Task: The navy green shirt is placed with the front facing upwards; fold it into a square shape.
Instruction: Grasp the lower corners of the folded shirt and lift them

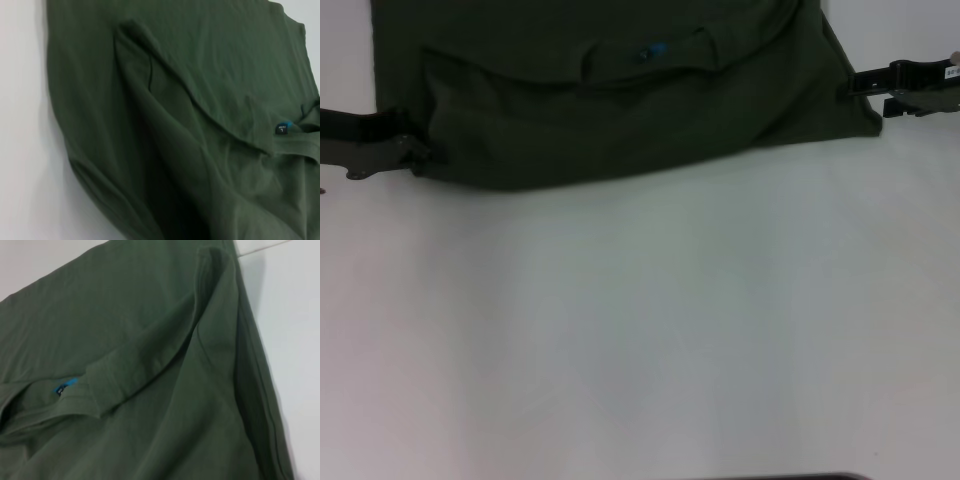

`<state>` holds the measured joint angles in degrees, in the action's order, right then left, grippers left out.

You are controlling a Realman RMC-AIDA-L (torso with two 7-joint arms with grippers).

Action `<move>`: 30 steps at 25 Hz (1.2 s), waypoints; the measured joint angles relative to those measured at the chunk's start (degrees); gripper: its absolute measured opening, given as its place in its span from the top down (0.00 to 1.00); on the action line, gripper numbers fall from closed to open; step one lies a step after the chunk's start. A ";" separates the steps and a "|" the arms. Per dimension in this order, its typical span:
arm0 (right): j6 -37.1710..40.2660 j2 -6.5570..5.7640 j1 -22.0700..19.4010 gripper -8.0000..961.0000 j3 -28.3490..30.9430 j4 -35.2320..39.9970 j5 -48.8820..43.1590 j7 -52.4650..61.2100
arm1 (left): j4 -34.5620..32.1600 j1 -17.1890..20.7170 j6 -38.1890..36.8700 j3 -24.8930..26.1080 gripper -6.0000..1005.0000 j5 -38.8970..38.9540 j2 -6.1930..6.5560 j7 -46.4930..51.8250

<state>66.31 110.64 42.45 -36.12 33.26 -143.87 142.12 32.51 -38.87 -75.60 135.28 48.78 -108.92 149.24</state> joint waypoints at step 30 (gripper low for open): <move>-4.32 2.74 -0.17 0.05 -0.51 -0.70 1.02 -3.85 | -0.11 0.14 1.35 0.08 0.99 0.00 -0.47 0.00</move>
<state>61.98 113.38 42.28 -36.63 32.56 -142.85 138.27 32.39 -38.73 -74.25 135.35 48.78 -109.39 149.24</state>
